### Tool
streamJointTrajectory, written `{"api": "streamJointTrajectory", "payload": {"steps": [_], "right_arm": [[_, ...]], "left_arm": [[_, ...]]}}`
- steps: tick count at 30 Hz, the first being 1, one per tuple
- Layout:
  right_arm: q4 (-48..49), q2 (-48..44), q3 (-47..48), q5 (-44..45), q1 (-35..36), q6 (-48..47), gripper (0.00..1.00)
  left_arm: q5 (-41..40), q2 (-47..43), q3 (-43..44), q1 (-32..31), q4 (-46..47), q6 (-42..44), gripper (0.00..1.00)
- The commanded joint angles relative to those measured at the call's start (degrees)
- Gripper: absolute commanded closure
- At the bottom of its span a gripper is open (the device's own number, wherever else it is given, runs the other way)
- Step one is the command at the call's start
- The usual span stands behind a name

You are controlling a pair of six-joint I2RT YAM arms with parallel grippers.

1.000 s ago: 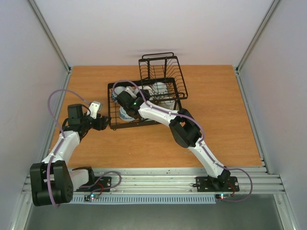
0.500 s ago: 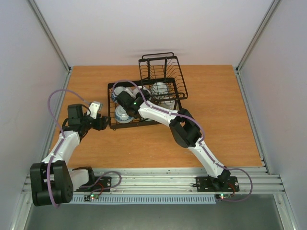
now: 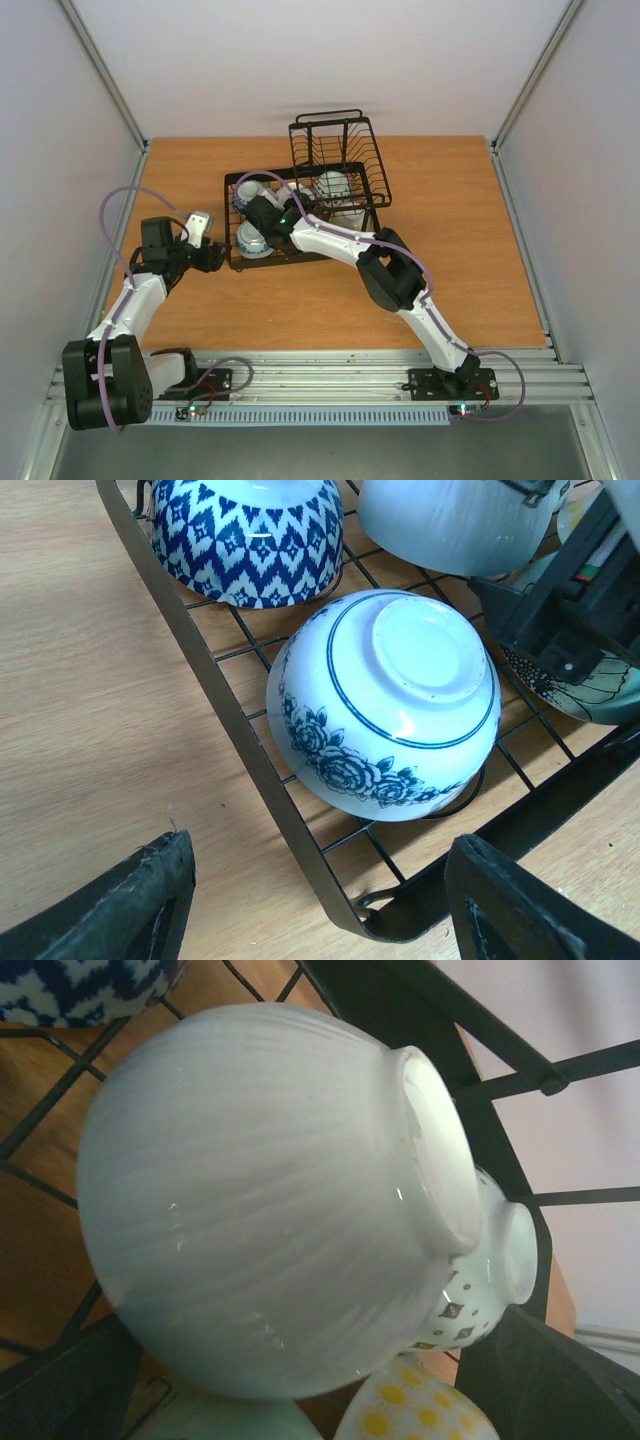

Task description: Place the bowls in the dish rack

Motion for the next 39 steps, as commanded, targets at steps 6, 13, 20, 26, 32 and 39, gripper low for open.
{"api": "streamJointTrajectory", "payload": {"steps": [6, 13, 20, 26, 32, 39], "right_arm": [[1.0, -6.0, -0.8, 0.7, 2.2, 1.3, 0.01], [1.6, -9.1, -2.9, 3.2, 3.6, 1.8, 0.02], [-0.1, -18.6, -9.8, 1.0, 7.0, 6.8, 0.02], [-5.2, -25.2, -14.6, -7.7, 11.1, 13.1, 0.02], [0.0, -37.6, -30.0, -20.1, 13.9, 23.1, 0.02], [9.0, -55.4, -49.7, -32.0, 15.5, 31.9, 0.02]], "left_arm": [[0.7, 0.2, 1.0, 0.4, 1.2, 0.7, 0.3], [0.8, -0.1, 0.9, 0.3, 1.2, 0.7, 0.3], [0.5, -0.2, 0.9, 0.4, 1.4, 0.7, 0.3], [-0.1, -0.2, 0.7, 0.4, 2.0, 0.5, 0.3], [-0.5, -1.2, -0.2, 0.5, 3.1, 0.4, 0.3], [-0.4, -0.8, -0.4, 0.7, 3.7, 0.2, 0.3]]}}
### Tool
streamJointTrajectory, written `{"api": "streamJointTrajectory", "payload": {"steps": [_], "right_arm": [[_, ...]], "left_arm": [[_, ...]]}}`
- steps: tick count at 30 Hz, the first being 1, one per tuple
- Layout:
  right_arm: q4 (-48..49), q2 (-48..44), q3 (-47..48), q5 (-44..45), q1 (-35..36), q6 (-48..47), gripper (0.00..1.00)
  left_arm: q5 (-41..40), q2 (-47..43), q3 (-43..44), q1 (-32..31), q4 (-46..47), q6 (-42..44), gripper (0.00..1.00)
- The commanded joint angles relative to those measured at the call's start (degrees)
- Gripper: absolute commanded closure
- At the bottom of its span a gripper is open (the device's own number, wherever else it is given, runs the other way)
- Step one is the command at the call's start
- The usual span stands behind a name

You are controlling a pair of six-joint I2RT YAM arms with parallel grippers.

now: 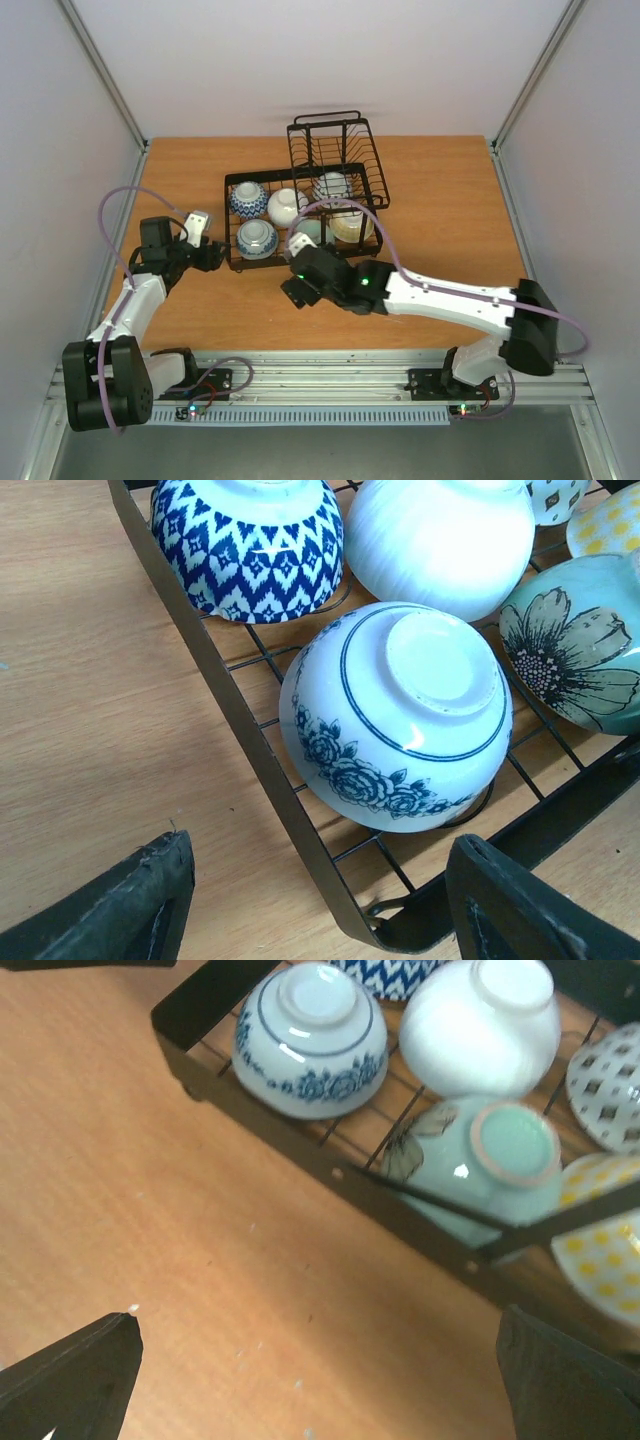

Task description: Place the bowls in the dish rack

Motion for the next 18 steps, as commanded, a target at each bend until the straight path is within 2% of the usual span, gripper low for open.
{"api": "streamJointTrajectory", "payload": {"steps": [1, 5, 10, 14, 18], "right_arm": [[4.6, -7.6, -7.6, -6.1, 1.5, 9.0, 0.02], [-2.3, -12.6, -11.0, 4.8, 5.1, 14.7, 0.02], [-13.7, -17.7, -15.3, 17.3, 7.9, 26.5, 0.02], [-19.8, -21.8, -18.7, 20.9, 9.3, 33.0, 0.02], [-21.8, -23.6, -20.2, 20.7, 9.6, 35.5, 0.01]], "left_arm": [[0.1, -0.5, -0.4, 0.4, 3.4, 0.2, 0.3], [-0.4, -1.4, -0.8, 0.5, 4.0, 0.2, 0.3], [-1.8, -4.2, -2.2, 1.0, 5.8, -0.6, 0.3], [-2.3, -5.6, -3.1, 1.2, 6.9, -1.0, 0.29], [-2.5, -5.9, -3.3, 1.3, 7.3, -1.1, 0.28]]}}
